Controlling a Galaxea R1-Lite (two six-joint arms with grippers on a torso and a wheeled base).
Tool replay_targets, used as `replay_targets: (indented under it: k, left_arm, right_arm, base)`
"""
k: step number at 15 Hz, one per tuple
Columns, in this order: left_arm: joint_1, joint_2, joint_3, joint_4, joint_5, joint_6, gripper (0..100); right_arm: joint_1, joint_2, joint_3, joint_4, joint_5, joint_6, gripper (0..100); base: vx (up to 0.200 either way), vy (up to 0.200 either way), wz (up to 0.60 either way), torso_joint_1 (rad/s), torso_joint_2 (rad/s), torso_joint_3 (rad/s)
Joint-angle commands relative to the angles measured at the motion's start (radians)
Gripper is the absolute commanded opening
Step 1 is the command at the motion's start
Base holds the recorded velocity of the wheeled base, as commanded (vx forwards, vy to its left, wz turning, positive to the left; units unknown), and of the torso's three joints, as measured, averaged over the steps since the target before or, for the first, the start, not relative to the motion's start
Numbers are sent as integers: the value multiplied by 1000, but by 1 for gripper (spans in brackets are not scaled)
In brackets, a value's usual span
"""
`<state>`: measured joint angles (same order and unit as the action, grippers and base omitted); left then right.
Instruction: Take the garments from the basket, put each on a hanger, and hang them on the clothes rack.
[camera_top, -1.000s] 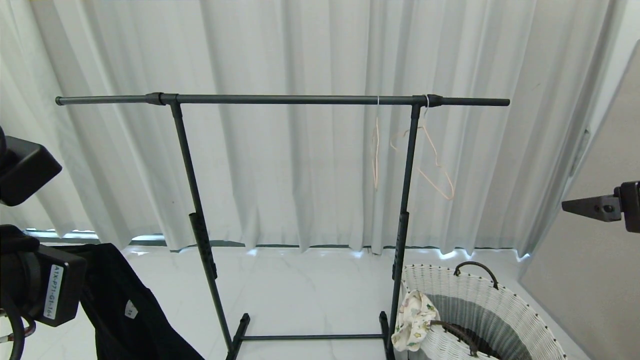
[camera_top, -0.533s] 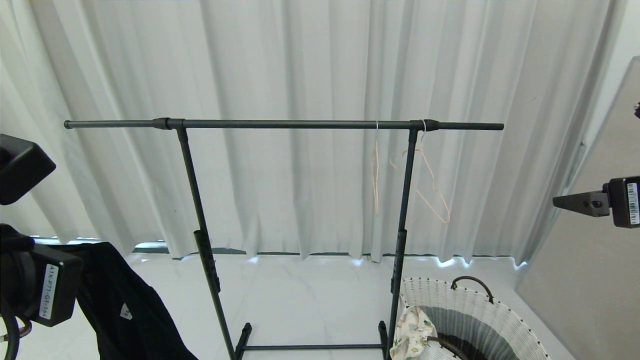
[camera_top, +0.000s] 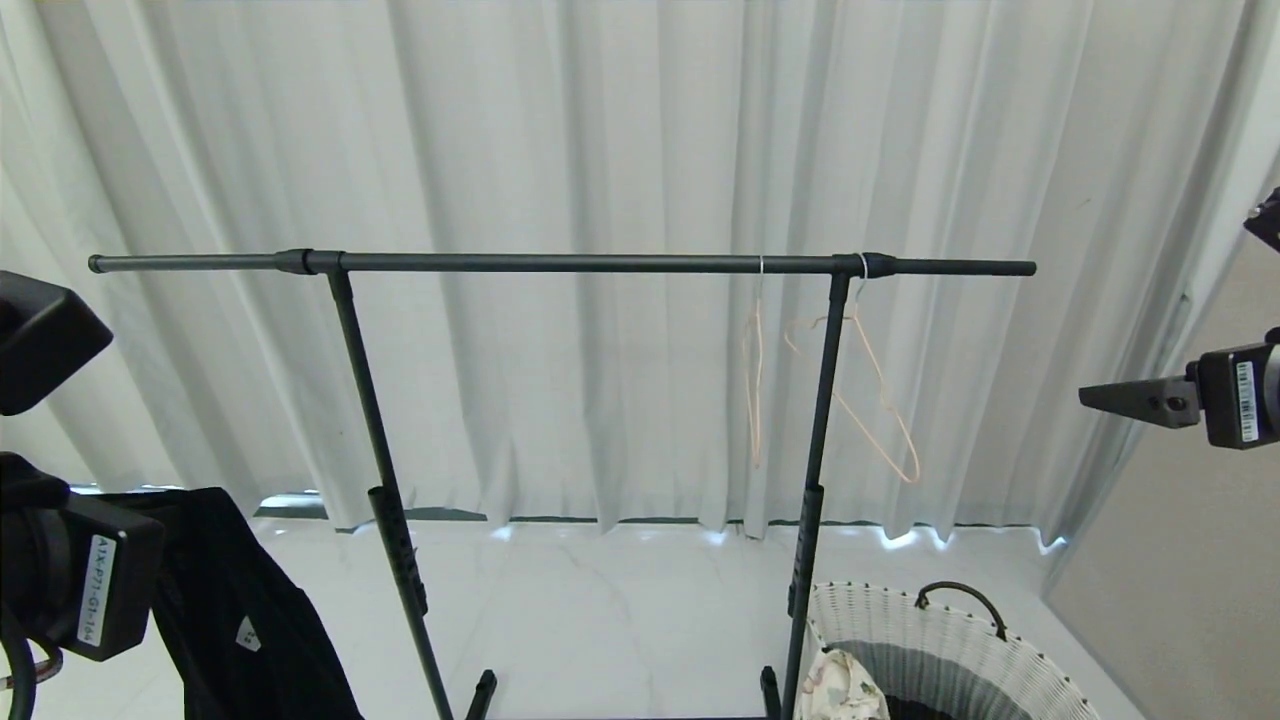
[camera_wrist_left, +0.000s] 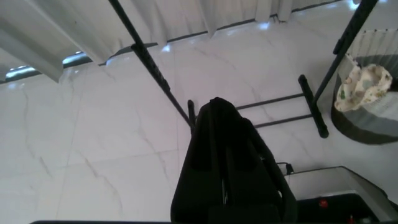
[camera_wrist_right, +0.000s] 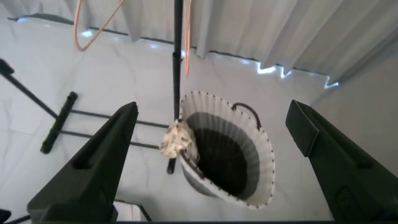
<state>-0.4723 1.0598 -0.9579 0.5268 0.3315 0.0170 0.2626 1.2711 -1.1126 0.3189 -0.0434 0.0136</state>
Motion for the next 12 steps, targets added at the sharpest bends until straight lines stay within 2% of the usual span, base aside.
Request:
replay_targets:
  k: [1, 7, 10, 12]
  left_arm:
    - [0, 0, -2, 1, 0, 0, 0]
    - [0, 3, -4, -1, 0, 0, 0]
    - [0, 9, -4, -5, 0, 0, 0]
    - [1, 12, 1, -25, 0, -2, 0]
  right_arm:
    - [-3, 30, 0, -29, 7, 2, 100]
    - [0, 162, 0, -120, 31, -1, 100]
    - [-2, 231, 2, -141, 31, -47, 100]
    - [0, 278, 2, -144, 48, -47, 100]
  base:
    - [200, 0, 0, 2, 12, 2]
    - [200, 0, 0, 4, 2, 2]
    - [200, 0, 0, 4, 6, 1]
    - [200, 0, 0, 0, 0, 2]
